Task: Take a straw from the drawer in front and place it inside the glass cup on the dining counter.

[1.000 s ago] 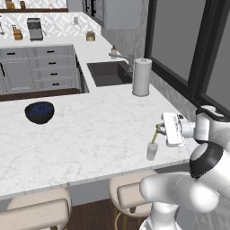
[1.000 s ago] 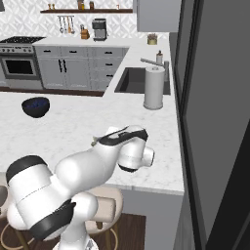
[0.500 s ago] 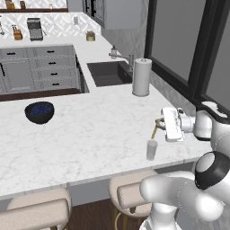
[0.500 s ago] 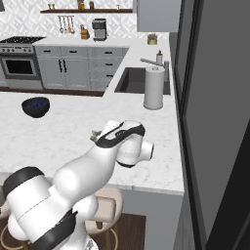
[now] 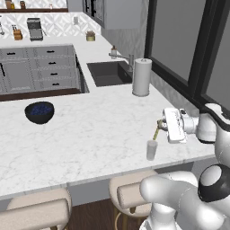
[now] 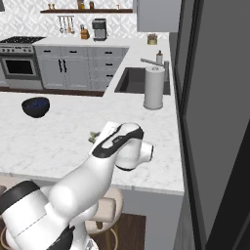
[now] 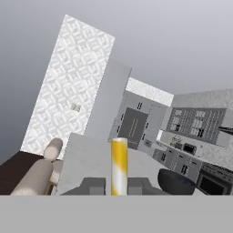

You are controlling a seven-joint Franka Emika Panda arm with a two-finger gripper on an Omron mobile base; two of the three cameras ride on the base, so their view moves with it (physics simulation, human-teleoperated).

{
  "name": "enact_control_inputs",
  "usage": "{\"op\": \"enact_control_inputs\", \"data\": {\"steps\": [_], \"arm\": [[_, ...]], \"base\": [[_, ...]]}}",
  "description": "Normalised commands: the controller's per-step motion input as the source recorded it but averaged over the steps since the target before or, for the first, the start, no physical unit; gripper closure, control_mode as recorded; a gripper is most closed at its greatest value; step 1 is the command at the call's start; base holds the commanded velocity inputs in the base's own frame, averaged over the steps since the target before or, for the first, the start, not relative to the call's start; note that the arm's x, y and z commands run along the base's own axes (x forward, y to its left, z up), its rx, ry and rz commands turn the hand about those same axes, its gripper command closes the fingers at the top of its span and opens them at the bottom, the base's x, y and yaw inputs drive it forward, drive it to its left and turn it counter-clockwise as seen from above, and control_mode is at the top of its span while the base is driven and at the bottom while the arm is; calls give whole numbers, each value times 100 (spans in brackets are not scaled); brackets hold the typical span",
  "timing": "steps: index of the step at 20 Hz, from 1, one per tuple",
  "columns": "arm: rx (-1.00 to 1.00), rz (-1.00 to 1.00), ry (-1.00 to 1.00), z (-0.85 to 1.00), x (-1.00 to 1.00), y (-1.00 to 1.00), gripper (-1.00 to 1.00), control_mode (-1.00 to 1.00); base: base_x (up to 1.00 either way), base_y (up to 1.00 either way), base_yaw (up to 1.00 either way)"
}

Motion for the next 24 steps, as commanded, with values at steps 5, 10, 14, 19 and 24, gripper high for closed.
{"op": "enact_control_inputs", "data": {"steps": [5,10,14,19,24], "arm": [[0,0,1,-14,7,4,100,-100],[0,0,1,-15,0,0,100,-100],[0,0,0,-14,0,0,100,-100],[-1,0,0,-17,0,0,100,-100],[-2,0,0,-22,2,0,100,-100]], "base": [[0,0,0],[0,0,0],[0,0,0],[0,0,0],[0,0,0]]}}
